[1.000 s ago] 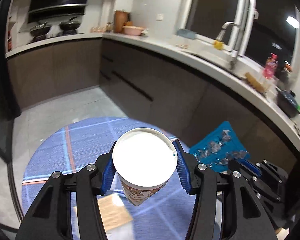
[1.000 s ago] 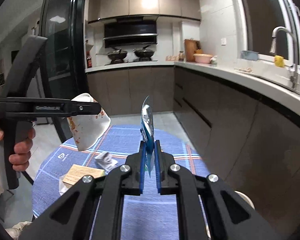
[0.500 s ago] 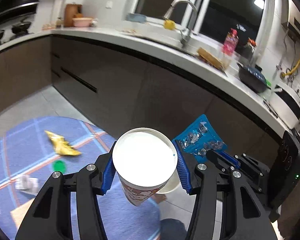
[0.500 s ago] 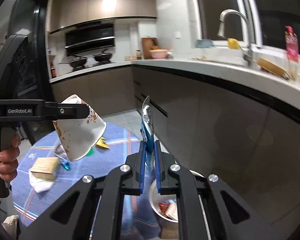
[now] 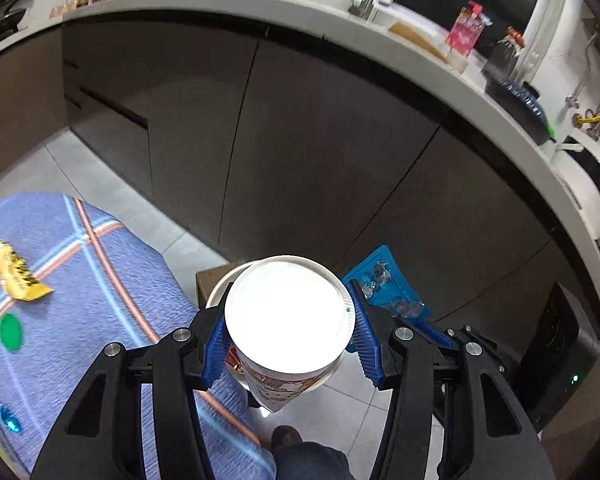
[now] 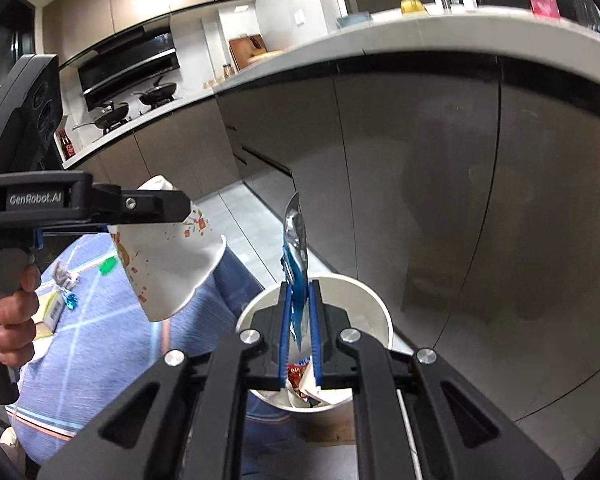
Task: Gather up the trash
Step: 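Carry the cup and blue wrapper over the white bin and open both grippers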
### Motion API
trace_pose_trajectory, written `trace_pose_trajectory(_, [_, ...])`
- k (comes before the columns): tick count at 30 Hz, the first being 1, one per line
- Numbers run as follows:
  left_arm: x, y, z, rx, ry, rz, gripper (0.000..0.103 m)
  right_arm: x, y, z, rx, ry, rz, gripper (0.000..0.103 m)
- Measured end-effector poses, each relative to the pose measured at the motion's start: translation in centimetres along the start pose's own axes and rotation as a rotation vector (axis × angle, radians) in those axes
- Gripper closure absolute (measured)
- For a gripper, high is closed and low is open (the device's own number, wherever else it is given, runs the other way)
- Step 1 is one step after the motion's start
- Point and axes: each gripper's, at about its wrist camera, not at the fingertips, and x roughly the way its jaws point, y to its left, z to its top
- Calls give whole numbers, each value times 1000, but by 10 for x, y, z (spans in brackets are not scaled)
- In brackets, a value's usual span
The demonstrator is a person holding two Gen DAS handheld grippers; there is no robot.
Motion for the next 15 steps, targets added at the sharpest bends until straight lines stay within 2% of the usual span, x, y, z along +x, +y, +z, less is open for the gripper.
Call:
trace_pose_trajectory(7, [56, -7, 4, 22, 71, 46, 52, 42, -26, -16, 33, 62, 22, 93])
trace_pose_trajectory(15, [97, -1, -1, 30, 121, 88, 52, 77, -40, -31, 15, 130, 29, 93])
